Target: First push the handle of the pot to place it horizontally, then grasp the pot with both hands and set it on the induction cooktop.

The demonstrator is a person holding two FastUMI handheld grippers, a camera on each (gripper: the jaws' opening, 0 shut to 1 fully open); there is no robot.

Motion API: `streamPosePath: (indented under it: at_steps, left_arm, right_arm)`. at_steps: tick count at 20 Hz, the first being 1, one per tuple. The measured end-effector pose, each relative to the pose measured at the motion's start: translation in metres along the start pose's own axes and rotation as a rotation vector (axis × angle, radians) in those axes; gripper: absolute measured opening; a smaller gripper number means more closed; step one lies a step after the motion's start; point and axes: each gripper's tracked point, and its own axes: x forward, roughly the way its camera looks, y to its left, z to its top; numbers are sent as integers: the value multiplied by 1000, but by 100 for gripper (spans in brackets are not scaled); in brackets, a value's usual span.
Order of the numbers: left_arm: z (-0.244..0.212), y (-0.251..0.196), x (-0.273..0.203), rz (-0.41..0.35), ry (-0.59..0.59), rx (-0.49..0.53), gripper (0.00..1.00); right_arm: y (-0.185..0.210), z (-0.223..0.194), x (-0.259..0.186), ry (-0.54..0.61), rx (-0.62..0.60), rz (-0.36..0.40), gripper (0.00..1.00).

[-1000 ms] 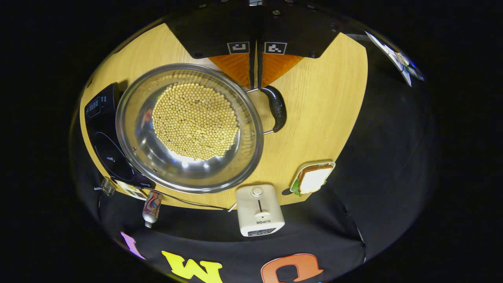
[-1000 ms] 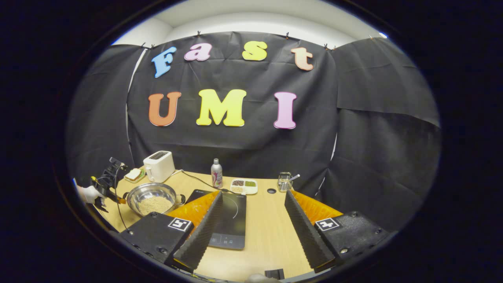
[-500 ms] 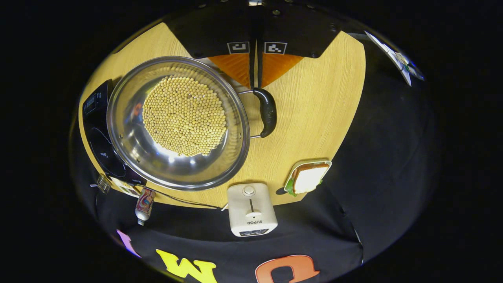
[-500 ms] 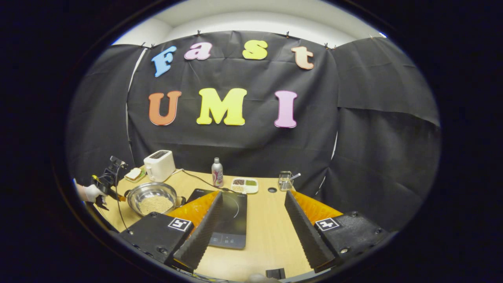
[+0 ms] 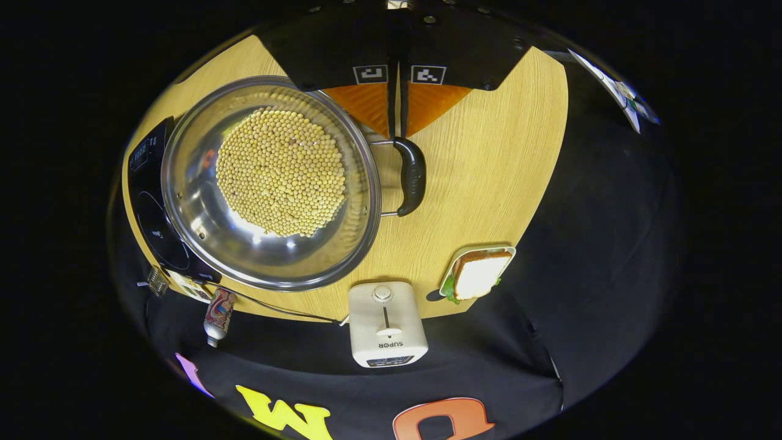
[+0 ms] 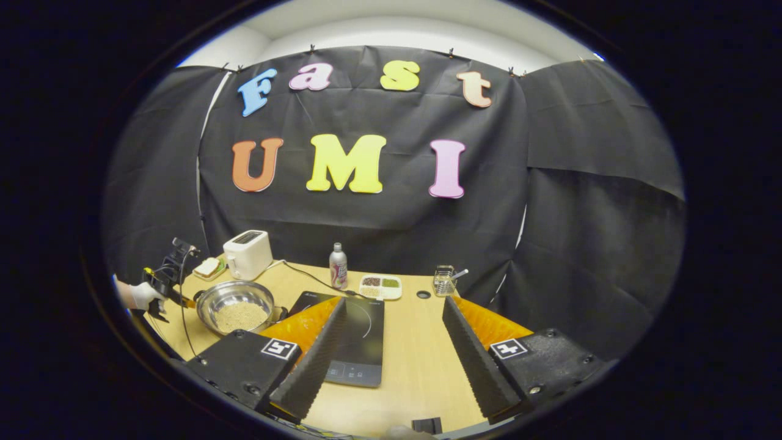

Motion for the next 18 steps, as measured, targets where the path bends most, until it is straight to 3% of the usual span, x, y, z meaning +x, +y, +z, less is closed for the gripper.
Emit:
streamPosePath:
  at_steps: [8,9,11,12,13,15,16,18]
  left_arm:
    - [9,2,6,2,6,16,0]
    - [10,3,7,1,5,14,10]
    - [14,3,8,-1,8,14,0]
    - [14,4,9,0,9,13,10]
    - [14,5,8,4,4,10,0]
    - [19,6,4,5,-22,9,0]
    - [20,6,2,-3,-32,9,10]
    - [23,7,-2,-6,-54,10,10]
  right_arm:
    - [11,-4,8,18,-5,13,96]
    - [12,-4,9,19,-4,15,97]
    - [15,-7,12,29,-8,18,97]
    - [16,-8,14,33,-10,19,100]
    - [18,-8,15,37,-9,19,97]
    - [23,-12,22,53,-7,22,97]
    - [28,-16,26,64,-6,32,99]
    - [39,-21,35,84,-2,49,96]
